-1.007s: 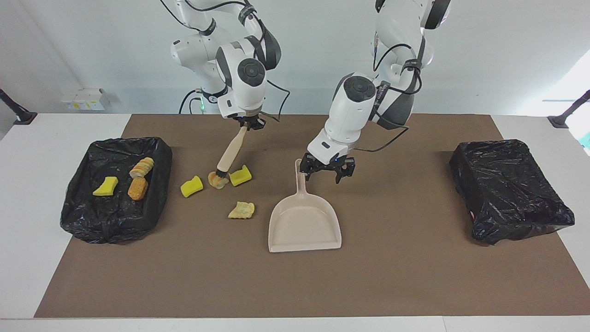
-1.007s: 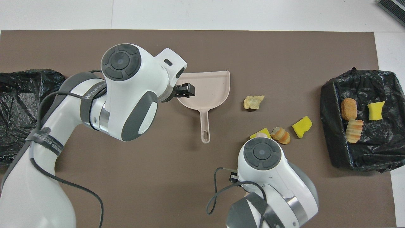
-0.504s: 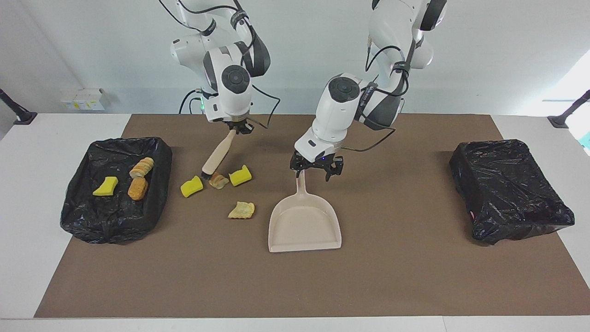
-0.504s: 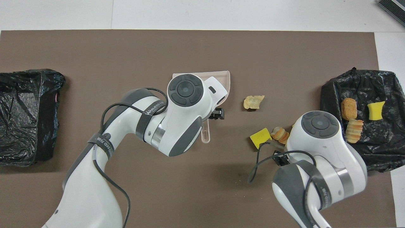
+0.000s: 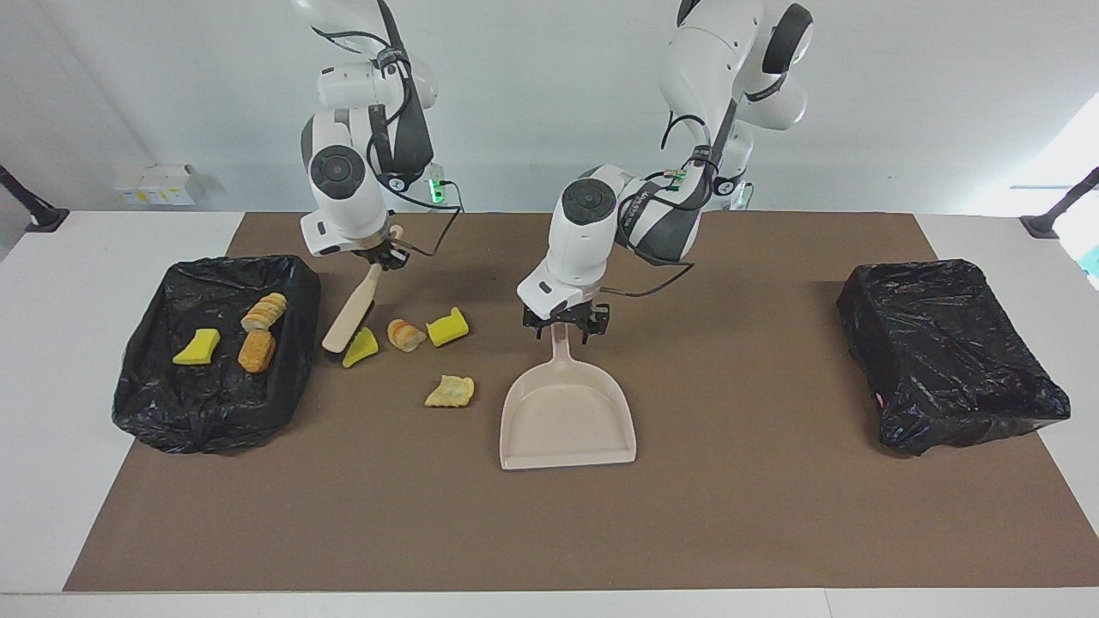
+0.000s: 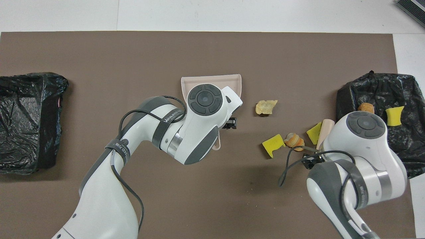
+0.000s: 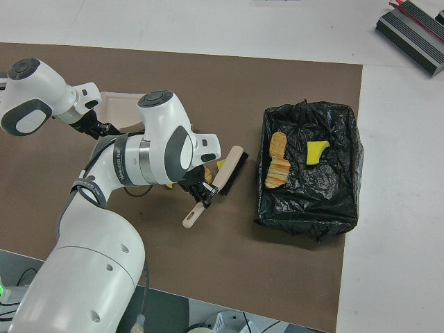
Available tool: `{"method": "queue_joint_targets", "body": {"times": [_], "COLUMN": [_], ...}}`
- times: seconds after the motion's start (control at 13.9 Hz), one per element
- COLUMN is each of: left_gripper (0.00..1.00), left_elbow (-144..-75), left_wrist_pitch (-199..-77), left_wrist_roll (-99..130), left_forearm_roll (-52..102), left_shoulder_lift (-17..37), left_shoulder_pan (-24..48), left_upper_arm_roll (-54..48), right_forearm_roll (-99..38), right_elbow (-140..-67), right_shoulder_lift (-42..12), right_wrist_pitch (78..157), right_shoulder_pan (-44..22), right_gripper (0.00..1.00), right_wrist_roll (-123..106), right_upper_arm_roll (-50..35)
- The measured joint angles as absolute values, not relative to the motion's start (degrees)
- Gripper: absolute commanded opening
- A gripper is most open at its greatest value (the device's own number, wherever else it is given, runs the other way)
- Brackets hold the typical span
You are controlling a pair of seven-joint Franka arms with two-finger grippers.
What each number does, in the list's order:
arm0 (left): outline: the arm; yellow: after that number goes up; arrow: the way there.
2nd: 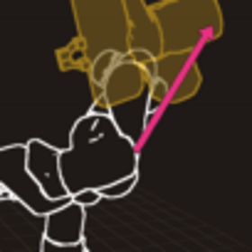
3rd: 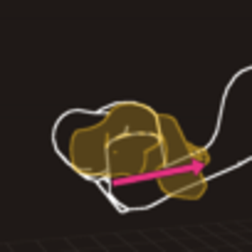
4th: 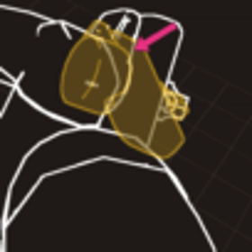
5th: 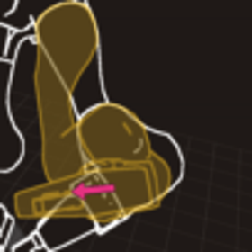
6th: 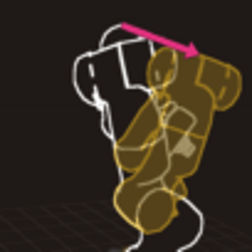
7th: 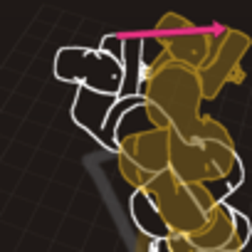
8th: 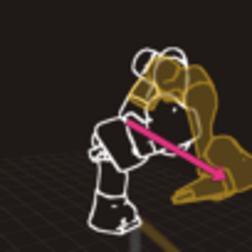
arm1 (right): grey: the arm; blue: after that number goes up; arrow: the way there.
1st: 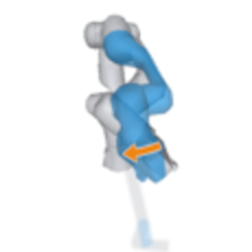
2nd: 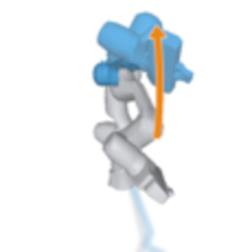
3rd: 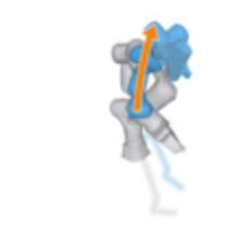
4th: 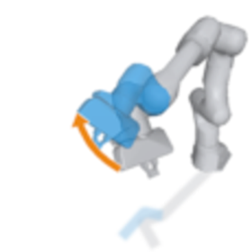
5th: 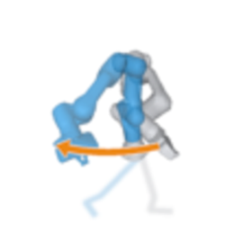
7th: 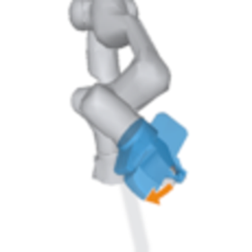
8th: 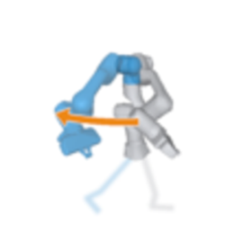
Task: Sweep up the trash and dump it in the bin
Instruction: 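Grasp the dustpan with the left gripper while the right gripper grasps the brush, then place the dustpan near the bread while the right gripper brings the brush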
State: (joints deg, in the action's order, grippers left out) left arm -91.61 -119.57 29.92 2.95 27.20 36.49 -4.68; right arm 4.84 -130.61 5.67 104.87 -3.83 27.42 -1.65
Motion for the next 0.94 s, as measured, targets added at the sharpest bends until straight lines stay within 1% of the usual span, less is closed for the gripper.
{"method": "queue_joint_targets", "body": {"times": [0.07, 0.14, 0.22, 0.58, 0.72, 0.94], "left_gripper": [0.6, 0.13, 0.0, 0.0, 0.0, 0.0], "left_elbow": [-91.9, -92.1, -92.1, -91.9, -91.9, -91.8], "left_wrist_pitch": [-119.6, -119.5, -119.5, -118.7, -118.2, -113.4], "left_wrist_roll": [30.0, 30.3, 30.9, 31.7, 30.3, 20.4], "left_forearm_roll": [3.0, 3.0, 3.0, 1.1, -0.7, -0.9], "left_shoulder_lift": [27.2, 27.2, 27.2, 26.8, 26.3, 23.2], "left_shoulder_pan": [36.6, 36.6, 36.7, 36.5, 36.4, 34.3], "left_upper_arm_roll": [-4.7, -4.7, -4.7, -4.2, -4.1, -3.7], "right_forearm_roll": [4.9, 4.9, 4.9, 4.9, 4.7, 0.5], "right_elbow": [-130.6, -130.6, -130.8, -131.4, -131.9, -132.1], "right_shoulder_lift": [5.6, 5.6, 5.6, 5.4, 5.0, 3.9], "right_wrist_pitch": [104.9, 104.9, 104.9, 105.4, 107.2, 109.3], "right_shoulder_pan": [-3.1, -2.8, -2.8, -2.6, -2.7, -5.0], "right_gripper": [0.0, 0.0, 0.0, 0.0, 0.0, 0.0], "right_wrist_roll": [26.2, 24.7, 22.7, 7.7, 5.3, 4.5], "right_upper_arm_roll": [-1.7, -1.7, -1.7, -1.8, -1.9, -2.4]}}
